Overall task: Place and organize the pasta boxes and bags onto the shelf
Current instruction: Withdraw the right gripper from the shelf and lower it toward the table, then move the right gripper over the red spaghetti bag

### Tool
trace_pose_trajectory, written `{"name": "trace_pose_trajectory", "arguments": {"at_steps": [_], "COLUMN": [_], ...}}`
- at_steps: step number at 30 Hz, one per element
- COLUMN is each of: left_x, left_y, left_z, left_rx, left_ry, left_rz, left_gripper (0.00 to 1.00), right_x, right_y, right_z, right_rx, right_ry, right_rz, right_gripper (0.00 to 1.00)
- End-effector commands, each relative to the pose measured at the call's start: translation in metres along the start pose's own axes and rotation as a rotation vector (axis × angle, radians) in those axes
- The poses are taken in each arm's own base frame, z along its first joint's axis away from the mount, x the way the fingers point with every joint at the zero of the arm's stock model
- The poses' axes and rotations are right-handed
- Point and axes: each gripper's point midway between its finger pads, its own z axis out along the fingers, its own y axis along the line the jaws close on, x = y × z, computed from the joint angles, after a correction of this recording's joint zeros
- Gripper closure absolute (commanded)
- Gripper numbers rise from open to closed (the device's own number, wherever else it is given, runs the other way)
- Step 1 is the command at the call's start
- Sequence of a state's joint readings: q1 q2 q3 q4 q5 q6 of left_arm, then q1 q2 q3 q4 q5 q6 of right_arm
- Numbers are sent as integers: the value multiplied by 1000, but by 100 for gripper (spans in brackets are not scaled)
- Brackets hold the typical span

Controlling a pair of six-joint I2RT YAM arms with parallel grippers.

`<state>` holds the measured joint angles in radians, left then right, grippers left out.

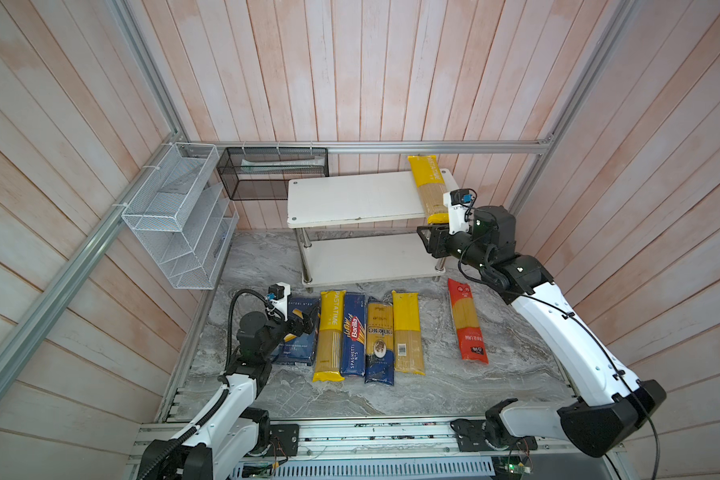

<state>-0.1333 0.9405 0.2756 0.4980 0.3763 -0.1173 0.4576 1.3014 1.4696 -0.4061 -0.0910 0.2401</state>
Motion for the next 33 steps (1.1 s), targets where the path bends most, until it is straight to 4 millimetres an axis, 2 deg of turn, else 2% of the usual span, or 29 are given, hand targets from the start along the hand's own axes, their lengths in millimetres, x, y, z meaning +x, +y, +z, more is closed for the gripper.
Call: {"name": "trace_pose_trajectory", "arguments": {"at_steps": [1, 6, 12, 15, 21, 26, 30, 33], "left_x": [-2, -2, -3, -3, -3, -3, -2, -2], "left_y": [0, 0, 0, 0, 0, 0, 0, 0], "left_z": [-1, -1, 0, 0, -1, 2, 3, 2], "left_rx": [-4, -3, -2, -2, -4, 3, 4, 1], "left_ry": [-17, -15, -17, -15, -18, -7, -3, -8], "left_rz": [1, 1, 1, 1, 2, 1, -1, 1], "left_gripper": [0, 0, 0, 0, 0, 0, 0, 0], "right_x": [7, 24, 55, 77, 138, 170, 189, 210], "right_y": [-1, -2, -15, -22, -38, -53, -71, -104], "right_z": [-17, -25, -33, -35, -32, -35, -40, -42], "right_rx": [18, 28, 100, 123, 169, 230, 304, 411], "right_ry": [15, 60, 187, 234, 338, 371, 362, 353], "right_rz": [10, 14, 53, 78, 141, 173, 186, 215], "right_gripper": [50, 49, 48, 46, 45, 44, 42, 40]}}
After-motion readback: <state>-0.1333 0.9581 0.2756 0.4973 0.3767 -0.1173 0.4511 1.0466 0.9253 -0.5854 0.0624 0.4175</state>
